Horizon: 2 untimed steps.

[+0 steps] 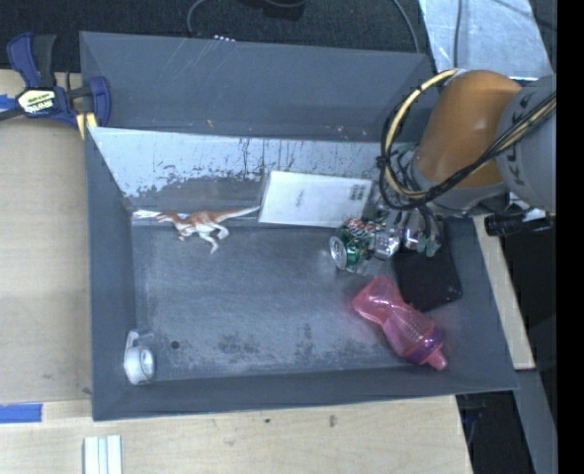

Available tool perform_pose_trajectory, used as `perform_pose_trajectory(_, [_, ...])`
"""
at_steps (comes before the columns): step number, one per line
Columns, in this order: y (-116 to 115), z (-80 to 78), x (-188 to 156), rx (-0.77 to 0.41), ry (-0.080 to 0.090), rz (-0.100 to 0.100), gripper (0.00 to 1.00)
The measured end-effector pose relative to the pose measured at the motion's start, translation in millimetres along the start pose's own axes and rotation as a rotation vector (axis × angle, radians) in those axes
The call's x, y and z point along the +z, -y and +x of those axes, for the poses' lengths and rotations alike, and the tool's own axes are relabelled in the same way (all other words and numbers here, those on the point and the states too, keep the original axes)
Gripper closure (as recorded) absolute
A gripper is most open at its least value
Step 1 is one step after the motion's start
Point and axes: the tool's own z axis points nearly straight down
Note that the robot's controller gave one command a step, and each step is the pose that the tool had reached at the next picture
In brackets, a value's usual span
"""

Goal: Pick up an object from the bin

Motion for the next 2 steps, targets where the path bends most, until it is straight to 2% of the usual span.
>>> perform_pose_trajectory(1, [-10,0.0,22,-0.085,-0.006,0.0,0.0])
perform_pose_trajectory(2, [2,-9.5,37,0.345,0.01,-0.004,1.0])
